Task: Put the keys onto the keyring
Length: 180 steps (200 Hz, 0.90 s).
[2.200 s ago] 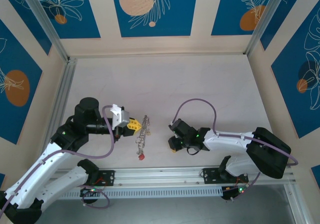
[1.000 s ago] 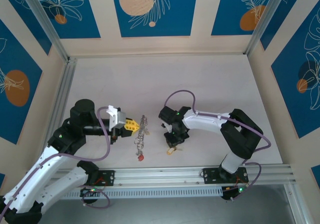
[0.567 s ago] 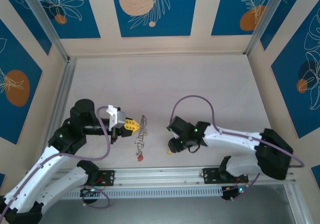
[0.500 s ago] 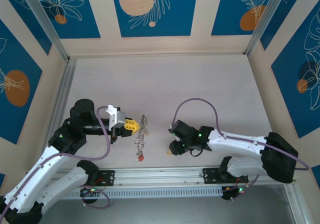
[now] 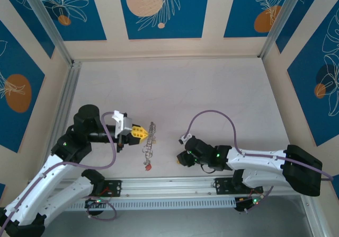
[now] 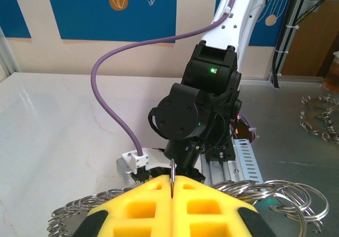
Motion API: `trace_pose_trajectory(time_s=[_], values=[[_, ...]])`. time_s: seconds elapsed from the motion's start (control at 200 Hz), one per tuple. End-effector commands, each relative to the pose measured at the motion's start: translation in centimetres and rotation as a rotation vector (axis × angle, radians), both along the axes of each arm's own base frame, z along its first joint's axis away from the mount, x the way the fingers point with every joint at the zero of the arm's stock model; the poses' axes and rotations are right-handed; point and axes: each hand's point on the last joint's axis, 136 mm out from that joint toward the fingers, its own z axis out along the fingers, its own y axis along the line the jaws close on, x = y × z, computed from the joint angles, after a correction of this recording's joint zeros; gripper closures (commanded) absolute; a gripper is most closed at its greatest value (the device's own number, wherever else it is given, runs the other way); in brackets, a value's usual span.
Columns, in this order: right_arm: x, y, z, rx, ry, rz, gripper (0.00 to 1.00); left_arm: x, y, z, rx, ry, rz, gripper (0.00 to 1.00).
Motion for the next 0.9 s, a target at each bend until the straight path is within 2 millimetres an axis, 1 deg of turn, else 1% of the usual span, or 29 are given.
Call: trace_pose_trajectory(time_s=[0.0, 0.27, 0.4, 0.57, 0.645, 0.73, 0.895], values=[[0.7, 0.0, 0.4, 0.009, -0.058, -0.017, 0.63, -0.3, 0.1, 1.4, -0.048, -0.043, -0.023, 1.0], [0.1, -1.0, -1.0, -0.003, -0.063, -0.05, 0.63, -0.3, 0.2, 1.7, -0.061, -0.042, -0.025, 1.0], [0.0, -1.1, -1.3, -0.002, -0.071, -0.049, 0.63, -0.3, 0.2, 1.8, -0.065, -0.043, -0.026, 1.0], [0.2, -0.8, -1.4, 0.021, -0.096, -0.034, 0.65, -0.3, 0.2, 1.8, -0.067, -0.04, -0.028, 1.0], [0.1, -0.6, -1.6, 0.023, -0.094, -0.025, 0.67, -0.3, 0.2, 1.8, -0.068, -0.04, -0.027, 1.0], [0.0, -0.5, -1.8, 0.015, -0.088, -0.02, 0.73, -0.3, 0.2, 1.8, -0.07, -0.039, -0.029, 1.0], [-0.2, -0.6, -2.2, 0.006, -0.081, -0.015, 0.77, -0.2, 0.3, 2.0, -0.074, -0.041, -0.027, 1.0]])
